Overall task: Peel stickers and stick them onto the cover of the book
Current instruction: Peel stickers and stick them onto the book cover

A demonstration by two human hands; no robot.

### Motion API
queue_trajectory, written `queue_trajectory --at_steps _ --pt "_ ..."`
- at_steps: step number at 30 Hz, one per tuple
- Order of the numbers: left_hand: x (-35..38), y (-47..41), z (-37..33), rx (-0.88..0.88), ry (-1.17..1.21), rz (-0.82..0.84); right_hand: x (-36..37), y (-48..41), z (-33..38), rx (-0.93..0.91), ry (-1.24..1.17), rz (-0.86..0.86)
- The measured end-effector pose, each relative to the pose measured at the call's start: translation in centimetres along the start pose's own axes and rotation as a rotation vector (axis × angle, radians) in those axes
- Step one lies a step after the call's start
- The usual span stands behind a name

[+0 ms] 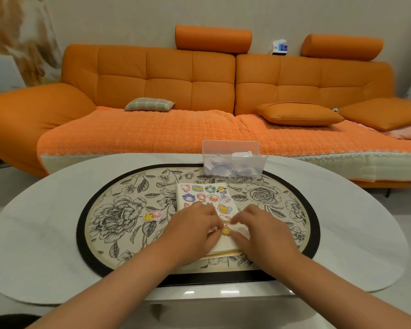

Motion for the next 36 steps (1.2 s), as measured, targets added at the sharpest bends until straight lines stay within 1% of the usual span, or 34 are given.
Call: queue_trajectory --at_steps 2,4,8,12,15,18,21,24,28,33,36 --pt "-0.2 0.3 -0.1 0.011 -0.004 0.027 0.4 0.3 -0.1 -0.118 0.057 -0.01" --pt "-0.2 0.5 -0.1 0.034 -0.034 0.078 0.6 0.8 -0.1 -0.172 0.081 -0.046" --pt "0.2 0.8 -0.4 0.072 -0.114 0.163 0.7 1.3 -0.3 -0.157 0.026 -0.028" --pt "0.5 0.9 -0.7 0.072 -0.157 0.171 0.6 1.5 -0.2 -0.147 0.027 0.015" --pt "0.2 1.1 -0.8 0.084 -0.188 0.171 0.6 1.8 -0.2 -0.164 0.056 0.001" --pt "-0.3 1.3 -0.6 0.076 -0.147 0.198 0.4 1.9 0.0 -0.176 0.077 0.018" --pt "-0.7 2.0 -0.3 0.083 -0.088 0.213 0.2 1.8 0.3 -0.186 0.103 0.087" --pt "-0.4 2.6 0.0 0.089 -0.025 0.192 0.2 1.7 0.3 -0.168 0.098 0.134" --pt "-0.1 2.9 0.4 0.076 0.011 0.173 0.4 1.6 0.2 -0.159 0.087 0.144" --pt "-0.3 3.0 -0.1 0.083 -0.101 0.191 0.3 1.9 -0.1 -0.194 0.121 0.129" --pt "-0.2 3.0 -0.1 0.097 -0.144 0.158 0.1 2.2 -0.5 -0.216 0.158 0.122"
Point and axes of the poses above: each hand's wrist, its own y-axis away from the middle knuckle, its own x-axis out of the palm, z = x × y, the point moved 2 cm from there along -y, towards the middle knuckle, and after that the axes turned 4 degrees about -z, right-handed, at the moved point
